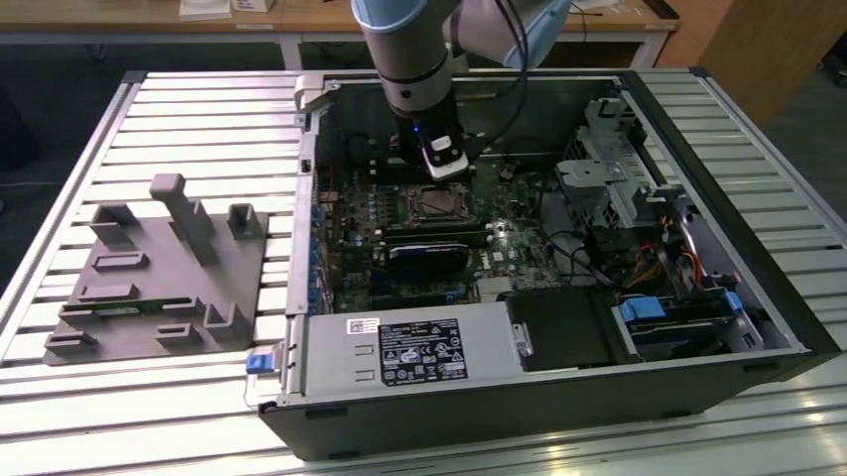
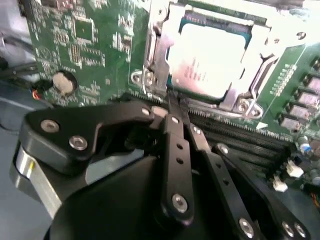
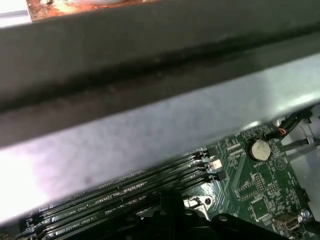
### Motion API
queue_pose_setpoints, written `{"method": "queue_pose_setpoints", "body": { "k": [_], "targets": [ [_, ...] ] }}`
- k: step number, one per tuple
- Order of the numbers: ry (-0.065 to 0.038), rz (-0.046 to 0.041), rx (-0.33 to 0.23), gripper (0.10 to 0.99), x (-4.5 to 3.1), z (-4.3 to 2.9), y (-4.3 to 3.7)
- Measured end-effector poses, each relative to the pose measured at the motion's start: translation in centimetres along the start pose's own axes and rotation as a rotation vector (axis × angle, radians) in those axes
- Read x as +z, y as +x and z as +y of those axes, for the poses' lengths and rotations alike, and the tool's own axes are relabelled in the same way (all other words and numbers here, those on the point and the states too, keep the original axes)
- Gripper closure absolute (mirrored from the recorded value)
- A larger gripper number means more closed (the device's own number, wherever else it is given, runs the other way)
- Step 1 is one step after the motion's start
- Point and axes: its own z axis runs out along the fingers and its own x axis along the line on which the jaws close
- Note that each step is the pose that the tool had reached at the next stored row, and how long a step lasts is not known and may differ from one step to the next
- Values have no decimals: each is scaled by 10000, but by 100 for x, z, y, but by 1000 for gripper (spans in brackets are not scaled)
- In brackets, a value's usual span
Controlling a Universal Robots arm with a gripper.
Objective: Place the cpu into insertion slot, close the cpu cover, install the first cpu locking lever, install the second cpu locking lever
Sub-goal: 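Install the first cpu locking lever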
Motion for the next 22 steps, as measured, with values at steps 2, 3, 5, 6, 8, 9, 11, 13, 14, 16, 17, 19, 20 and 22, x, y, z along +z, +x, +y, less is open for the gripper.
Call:
{"method": "queue_pose_setpoints", "body": {
  "k": [2, 3, 5, 6, 8, 9, 11, 13, 14, 16, 17, 19, 20, 22],
  "targets": [
    [5, -3, 2, 980, -1, -1, 2],
    [5, -3, 3, 980, -1, -1, 2],
    [7, -2, 3, 980, -5, 0, 2],
    [2, -4, 3, 980, -16, 3, -1],
    [4, -3, 3, 980, -57, 12, -9],
    [4, -3, 3, 980, -83, 19, -14],
    [4, -3, 4, 980, -138, 32, -25],
    [4, -3, 3, 980, -199, 46, -38],
    [4, -3, 3, 980, -230, 53, -44],
    [5, -3, 3, 980, -277, 64, -53],
    [4, -3, 3, 980, -280, 65, -54],
    [4, -4, 2, 980, -279, 65, -54],
    [5, -5, 2, 980, -280, 65, -54],
    [12, -4, 0, 980, -280, 65, -54]
  ]
}}
